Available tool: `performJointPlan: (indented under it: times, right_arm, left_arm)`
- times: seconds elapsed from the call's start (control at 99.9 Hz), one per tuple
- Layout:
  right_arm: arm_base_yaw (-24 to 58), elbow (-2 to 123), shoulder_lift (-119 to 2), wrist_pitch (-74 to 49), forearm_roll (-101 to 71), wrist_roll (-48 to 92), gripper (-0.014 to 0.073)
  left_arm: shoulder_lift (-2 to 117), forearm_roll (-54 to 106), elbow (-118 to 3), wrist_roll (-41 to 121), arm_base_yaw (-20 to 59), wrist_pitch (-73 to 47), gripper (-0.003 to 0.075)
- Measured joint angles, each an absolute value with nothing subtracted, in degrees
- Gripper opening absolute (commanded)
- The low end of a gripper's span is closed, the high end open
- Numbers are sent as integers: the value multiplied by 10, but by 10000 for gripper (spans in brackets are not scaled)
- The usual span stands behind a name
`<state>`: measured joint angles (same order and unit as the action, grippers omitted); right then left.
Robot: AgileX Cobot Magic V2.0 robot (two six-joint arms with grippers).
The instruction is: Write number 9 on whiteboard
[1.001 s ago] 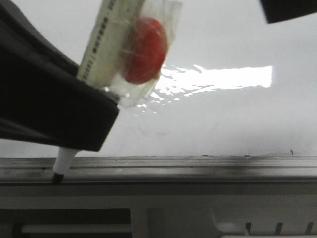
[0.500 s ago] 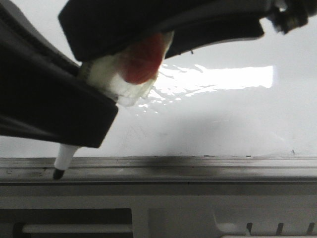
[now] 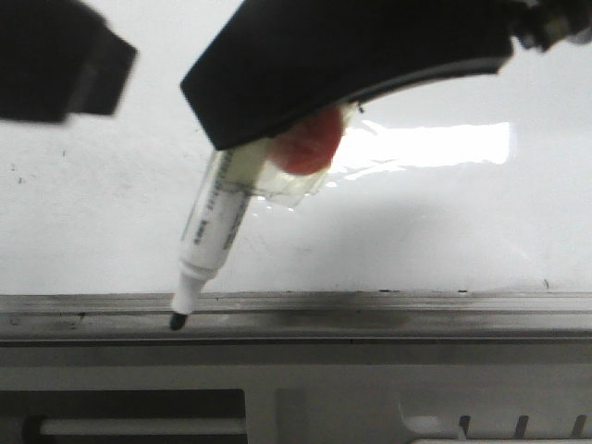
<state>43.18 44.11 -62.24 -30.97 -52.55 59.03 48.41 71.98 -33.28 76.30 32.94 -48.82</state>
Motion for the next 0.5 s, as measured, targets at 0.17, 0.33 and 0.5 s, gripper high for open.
performJointPlan:
  times: [0.17,0.33,0.5]
  right_arm:
    - [414,543,-622,-453,-320,426,-61]
    - [421,653,-621,-563,-129,297,-37]
    - [465,604,-565,-423,-46,236,-37]
  left_arm:
    - [373,685,-333,713,268,-507,425]
    - [302,661,-333,665,214,-491,299]
    - [286,655,-333,634,192,-441,262]
